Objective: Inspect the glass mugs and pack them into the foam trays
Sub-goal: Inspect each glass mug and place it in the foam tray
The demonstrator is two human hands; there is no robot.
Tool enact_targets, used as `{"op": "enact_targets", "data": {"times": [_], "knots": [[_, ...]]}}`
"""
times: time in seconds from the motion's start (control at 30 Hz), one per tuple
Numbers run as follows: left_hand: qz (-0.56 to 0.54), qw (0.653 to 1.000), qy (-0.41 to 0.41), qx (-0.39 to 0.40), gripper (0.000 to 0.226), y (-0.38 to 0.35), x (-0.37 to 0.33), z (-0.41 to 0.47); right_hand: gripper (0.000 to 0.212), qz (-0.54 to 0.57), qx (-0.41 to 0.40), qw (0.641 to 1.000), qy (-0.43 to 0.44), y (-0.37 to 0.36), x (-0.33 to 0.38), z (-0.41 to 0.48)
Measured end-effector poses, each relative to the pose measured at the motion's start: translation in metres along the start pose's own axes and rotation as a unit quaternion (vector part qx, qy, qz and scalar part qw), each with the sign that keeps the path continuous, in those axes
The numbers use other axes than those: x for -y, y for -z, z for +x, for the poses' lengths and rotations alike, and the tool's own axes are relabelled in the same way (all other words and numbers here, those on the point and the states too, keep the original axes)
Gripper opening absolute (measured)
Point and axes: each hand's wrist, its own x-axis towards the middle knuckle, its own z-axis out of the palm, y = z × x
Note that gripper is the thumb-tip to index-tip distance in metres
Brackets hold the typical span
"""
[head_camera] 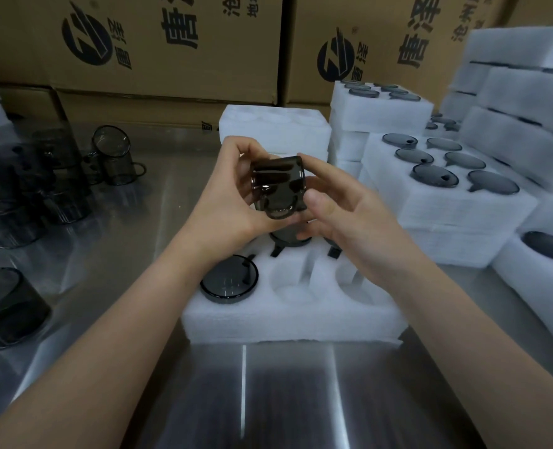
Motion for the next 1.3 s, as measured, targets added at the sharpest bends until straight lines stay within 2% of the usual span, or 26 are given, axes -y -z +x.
{"op": "enact_targets", "data": {"times": [0.1,0.3,0.47,0.6,0.73,0.9,1.0,1.13,1.3], "knots": [[0.055,0.998,0.004,0.028,0.079,-0.001,0.001,0.001,0.045,0.009,-0.024,0.999,0.02,-0.001,-0.001,-0.001],[0.109,0.991,-0.02,0.075,0.066,-0.003,-0.003,0.001,0.038,-0.034,-0.093,0.994,0.051,-0.009,0.001,-0.004],[0.126,0.986,-0.019,0.105,0.067,-0.004,-0.005,0.001,0.032,-0.053,-0.147,0.987,0.037,-0.008,0.001,-0.003],[0.116,0.988,-0.009,0.103,0.067,-0.004,-0.003,0.001,0.029,0.021,-0.139,0.99,0.024,-0.006,0.001,-0.001],[0.074,0.995,0.017,0.07,0.063,-0.004,-0.003,0.002,0.011,0.134,-0.075,0.988,-0.014,-0.002,0.002,0.0],[0.031,0.997,0.036,0.057,0.052,-0.005,-0.004,0.0,0.03,0.195,-0.004,0.98,-0.04,0.001,0.002,0.0],[0.026,0.996,0.047,0.072,0.049,-0.005,-0.005,-0.001,0.035,0.194,0.0,0.98,-0.045,0.003,0.001,0.001],[0.041,0.993,0.05,0.1,0.051,-0.006,-0.006,-0.001,0.044,0.135,-0.041,0.99,-0.028,0.001,-0.001,0.001],[0.123,0.985,0.032,0.115,0.056,-0.007,-0.007,0.0,0.04,0.045,-0.118,0.992,-0.019,-0.005,-0.004,0.001]]}}
